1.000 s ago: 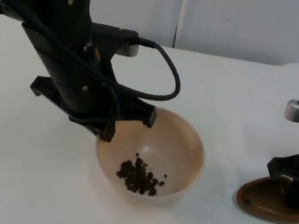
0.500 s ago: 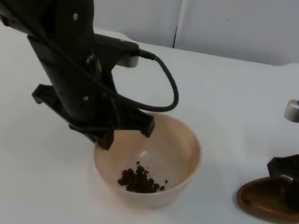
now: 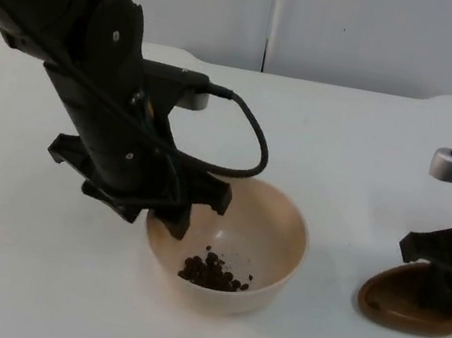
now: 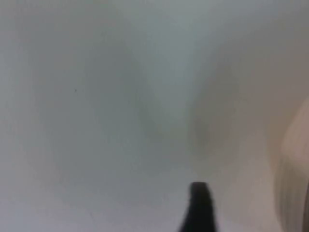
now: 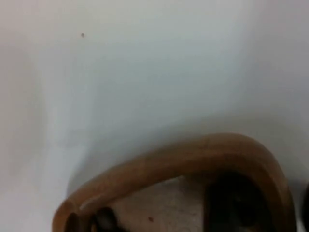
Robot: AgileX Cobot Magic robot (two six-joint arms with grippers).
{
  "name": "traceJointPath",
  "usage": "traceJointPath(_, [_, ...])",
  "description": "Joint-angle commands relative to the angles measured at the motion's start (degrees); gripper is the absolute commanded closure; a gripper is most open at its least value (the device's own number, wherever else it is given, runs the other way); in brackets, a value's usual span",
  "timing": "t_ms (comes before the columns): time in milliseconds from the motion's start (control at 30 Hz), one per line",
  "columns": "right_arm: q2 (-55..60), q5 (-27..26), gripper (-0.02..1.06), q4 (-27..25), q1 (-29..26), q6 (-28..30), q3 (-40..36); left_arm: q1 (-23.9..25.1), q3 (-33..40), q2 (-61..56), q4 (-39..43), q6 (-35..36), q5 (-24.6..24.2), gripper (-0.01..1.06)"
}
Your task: Pick up the bowl with the left hand and pour the coffee beans from the cup into the bowl with the right hand.
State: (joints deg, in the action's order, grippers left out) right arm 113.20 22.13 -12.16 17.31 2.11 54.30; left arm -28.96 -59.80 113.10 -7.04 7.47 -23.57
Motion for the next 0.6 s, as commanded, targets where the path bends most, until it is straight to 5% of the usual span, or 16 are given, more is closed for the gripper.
traceJointPath(0, [-0.1,-1.1,0.51,-0.6,-0.2,-0.1,-0.1,-0.2,0.2,0.0,0.1,-0.1,0.6,0.35])
traceJointPath(100, [-0.1,-2.2,0.27,-2.0,-0.2,0.1,-0.1,-0.2,0.2,-0.6,0.1,-0.1,1.6,0.20])
traceJointPath(233, [-1.2,-2.0,0.14,-2.1,-0.2,0.5,-0.1,-0.2,0.2,-2.8,0.2,-0.1,2.8,0.17])
traceJointPath(567, [-10.6,2.5,0.13,-2.0,-0.2,1.3,-0.1,-0.2,0.2,-9.5,0.2,-0.1,2.4,0.17])
